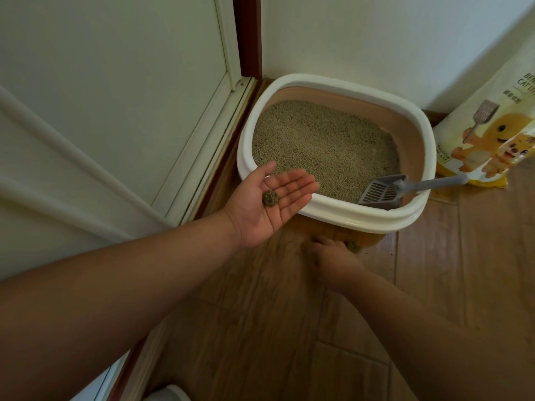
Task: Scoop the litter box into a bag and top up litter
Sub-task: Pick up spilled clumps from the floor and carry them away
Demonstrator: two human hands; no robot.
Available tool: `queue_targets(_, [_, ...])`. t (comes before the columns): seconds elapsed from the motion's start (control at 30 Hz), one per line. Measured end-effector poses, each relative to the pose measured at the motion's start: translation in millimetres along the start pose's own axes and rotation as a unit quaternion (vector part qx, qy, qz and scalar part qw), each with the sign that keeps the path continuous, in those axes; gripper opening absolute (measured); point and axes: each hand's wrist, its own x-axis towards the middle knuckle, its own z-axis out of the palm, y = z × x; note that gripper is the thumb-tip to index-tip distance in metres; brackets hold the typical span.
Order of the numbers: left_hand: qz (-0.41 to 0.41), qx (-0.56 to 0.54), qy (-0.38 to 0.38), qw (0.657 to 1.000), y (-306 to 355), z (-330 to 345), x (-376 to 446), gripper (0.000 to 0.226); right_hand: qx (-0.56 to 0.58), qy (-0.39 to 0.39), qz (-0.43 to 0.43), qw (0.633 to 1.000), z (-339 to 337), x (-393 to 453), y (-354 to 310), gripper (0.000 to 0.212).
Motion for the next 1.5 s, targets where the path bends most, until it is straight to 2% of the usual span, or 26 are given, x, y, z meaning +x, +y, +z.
queue_targets(0.13, [-0.003, 0.002, -0.002, 1.000, -1.0, -1.8, -1.2, 0.055, 0.012, 0.017, 0.007, 1.000, 3.0, -3.5, -2.1, 0.063])
queue_targets(0.3, [0.003, -0.001, 0.007, 1.000, 1.0, -3.2, -0.5, 0.053, 0.037, 0.039, 0.044, 0.998, 4.6, -5.4, -0.7, 0.027])
queue_targets(0.4, [0.004, 0.004, 0.007, 1.000, 1.3, -4.0, 0.2, 0.052, 0.067, 0.044, 0.042, 0.996, 7.1, -8.1, -0.6, 0.022])
queue_targets(0.5, [0.008, 0.007, 0.014, 1.000, 1.7, -5.7, 1.2, 0.053, 0.120, 0.119, 0.015, 0.986, 4.5, -8.2, -2.1, 0.018])
queue_targets(0.57, [0.019, 0.009, 0.025, 0.999, 2.7, -8.9, 2.8, 0.054, 0.189, 0.215, -0.041, 0.957, -5.0, -10.1, -6.4, 0.015])
queue_targets(0.67, [0.036, 0.015, 0.048, 0.998, 8.6, -16.5, 4.5, 0.052, 0.264, 0.356, -0.165, 0.881, -29.7, -18.1, -21.5, 0.025])
queue_targets(0.73, [0.051, 0.016, 0.066, 0.996, 13.8, -21.9, 4.2, 0.050, 0.311, 0.395, -0.203, 0.840, -48.5, -23.6, -35.0, 0.031])
queue_targets(0.83, [0.053, 0.018, 0.084, 0.995, 13.8, -26.1, 3.6, 0.051, 0.369, 0.388, -0.224, 0.814, -77.5, -33.2, -53.8, 0.034])
queue_targets(0.93, [0.016, 0.047, 0.074, 0.996, 7.2, -22.9, 1.5, 0.057, 0.284, 0.390, -0.254, 0.838, -96.0, -37.0, -67.2, 0.028])
queue_targets(1.07, [-0.030, 0.050, 0.030, 0.998, 3.1, -15.9, -2.0, 0.058, 0.162, 0.411, -0.243, 0.864, -104.1, -31.5, -76.4, 0.026])
queue_targets(1.27, [-0.017, 0.031, 0.024, 0.999, -1.0, -14.6, -0.3, 0.049, 0.109, 0.410, -0.240, 0.873, -107.3, -29.1, -74.0, 0.027])
queue_targets(1.33, [0.001, 0.013, 0.029, 0.999, 0.0, -14.5, 2.0, 0.043, 0.141, 0.416, -0.253, 0.862, -109.1, -29.8, -69.3, 0.024])
queue_targets(1.43, [0.018, -0.016, 0.035, 0.999, 1.3, -13.8, 3.6, 0.034, 0.257, 0.461, -0.262, 0.808, -102.3, -33.5, -54.4, 0.011])
queue_targets(1.5, [0.015, -0.018, 0.041, 0.999, 1.2, -14.2, 3.6, 0.034, 0.286, 0.466, -0.234, 0.804, -86.9, -36.1, -39.1, 0.007])
